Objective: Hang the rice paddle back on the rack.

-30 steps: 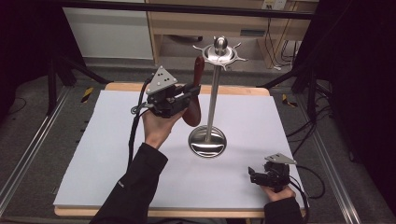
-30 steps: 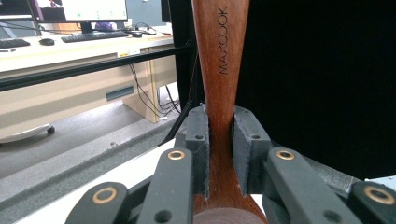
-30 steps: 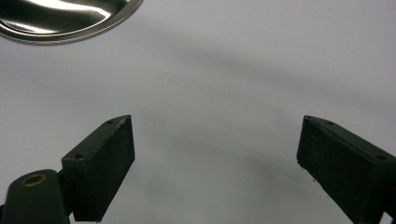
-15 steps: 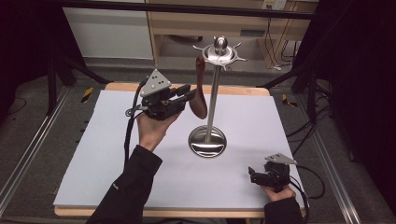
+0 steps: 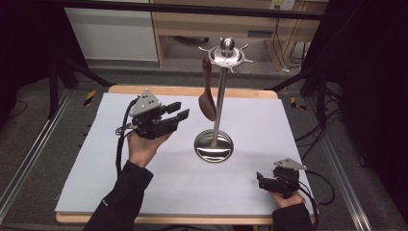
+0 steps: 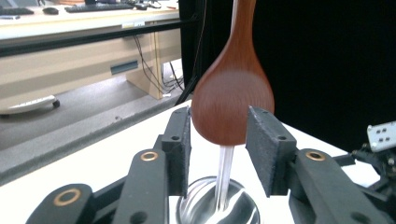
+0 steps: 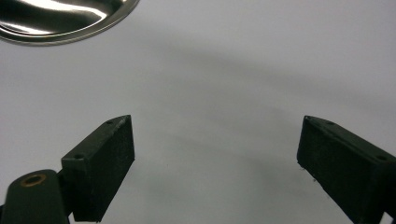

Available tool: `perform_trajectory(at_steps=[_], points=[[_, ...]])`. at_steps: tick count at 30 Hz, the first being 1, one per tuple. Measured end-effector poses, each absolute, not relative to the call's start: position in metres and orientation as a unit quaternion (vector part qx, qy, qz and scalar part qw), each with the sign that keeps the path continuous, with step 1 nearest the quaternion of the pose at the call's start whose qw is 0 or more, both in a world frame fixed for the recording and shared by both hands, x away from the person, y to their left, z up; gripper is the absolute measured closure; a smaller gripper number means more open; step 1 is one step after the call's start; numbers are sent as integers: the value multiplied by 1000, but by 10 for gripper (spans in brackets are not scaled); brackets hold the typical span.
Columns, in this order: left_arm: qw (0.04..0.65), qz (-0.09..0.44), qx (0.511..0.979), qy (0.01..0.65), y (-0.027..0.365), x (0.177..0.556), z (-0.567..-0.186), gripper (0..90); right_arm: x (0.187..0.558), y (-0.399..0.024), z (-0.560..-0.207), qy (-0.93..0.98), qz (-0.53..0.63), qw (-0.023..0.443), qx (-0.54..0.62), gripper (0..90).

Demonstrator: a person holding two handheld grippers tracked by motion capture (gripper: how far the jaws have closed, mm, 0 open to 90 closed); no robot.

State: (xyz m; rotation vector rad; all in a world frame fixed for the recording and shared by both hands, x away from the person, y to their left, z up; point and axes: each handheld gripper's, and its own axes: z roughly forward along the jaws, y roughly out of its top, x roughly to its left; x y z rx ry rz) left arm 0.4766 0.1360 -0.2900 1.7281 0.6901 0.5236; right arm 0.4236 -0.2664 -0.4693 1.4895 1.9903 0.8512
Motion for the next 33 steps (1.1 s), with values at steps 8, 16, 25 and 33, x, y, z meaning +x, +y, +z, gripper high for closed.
perform_trajectory(at_steps=[8, 16, 25, 33], points=[[548, 214, 746, 311, 152, 468, -314, 524, 424, -268, -470, 732, 312, 256, 549, 111], [522, 213, 756, 333, 175, 460, -343, 476, 423, -268, -469, 730, 313, 255, 551, 112], [498, 218, 760, 355, 197, 453, -366, 445, 422, -269, -470, 729, 312, 256, 553, 112], [480, 223, 757, 384, 222, 439, -394, 406, 422, -272, -470, 724, 311, 256, 559, 107]])
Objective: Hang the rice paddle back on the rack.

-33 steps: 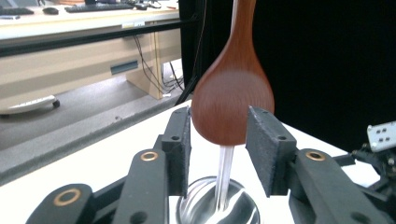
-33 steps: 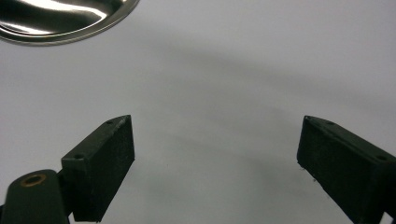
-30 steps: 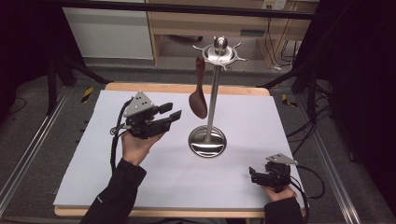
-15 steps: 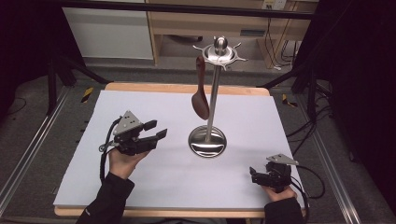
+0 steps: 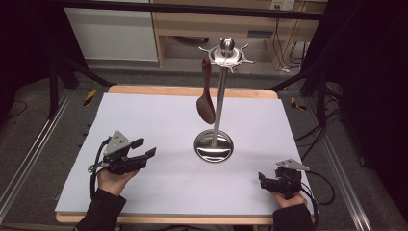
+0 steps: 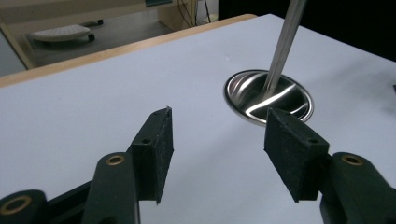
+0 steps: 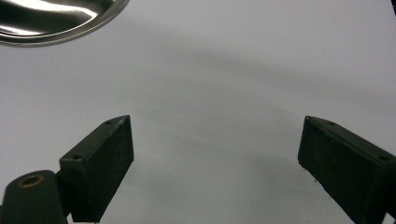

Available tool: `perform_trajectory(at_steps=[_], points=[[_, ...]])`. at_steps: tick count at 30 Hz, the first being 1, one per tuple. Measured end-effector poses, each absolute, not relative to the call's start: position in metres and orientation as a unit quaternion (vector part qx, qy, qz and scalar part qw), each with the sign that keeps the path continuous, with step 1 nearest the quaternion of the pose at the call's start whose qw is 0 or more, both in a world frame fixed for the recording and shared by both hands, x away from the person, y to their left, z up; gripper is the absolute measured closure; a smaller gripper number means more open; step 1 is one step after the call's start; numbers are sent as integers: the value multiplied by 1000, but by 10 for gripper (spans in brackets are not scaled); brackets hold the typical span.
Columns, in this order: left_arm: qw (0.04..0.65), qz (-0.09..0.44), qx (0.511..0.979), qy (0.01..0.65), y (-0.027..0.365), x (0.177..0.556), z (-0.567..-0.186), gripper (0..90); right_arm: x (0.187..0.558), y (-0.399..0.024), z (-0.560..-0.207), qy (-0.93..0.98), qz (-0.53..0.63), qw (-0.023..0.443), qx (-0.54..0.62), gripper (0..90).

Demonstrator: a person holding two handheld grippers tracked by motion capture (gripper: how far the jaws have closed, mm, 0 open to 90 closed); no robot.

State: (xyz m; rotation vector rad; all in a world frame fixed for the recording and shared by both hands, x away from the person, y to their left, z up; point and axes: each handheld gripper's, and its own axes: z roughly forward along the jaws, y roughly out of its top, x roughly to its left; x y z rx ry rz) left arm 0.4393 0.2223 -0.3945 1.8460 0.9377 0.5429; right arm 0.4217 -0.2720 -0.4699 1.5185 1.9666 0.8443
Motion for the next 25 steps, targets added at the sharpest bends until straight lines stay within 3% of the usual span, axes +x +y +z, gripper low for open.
perform_trajectory(at_steps=[25], points=[[432, 260, 715, 484, 297, 418, -456, 321, 420, -279, -471, 716, 310, 257, 570, 95]])
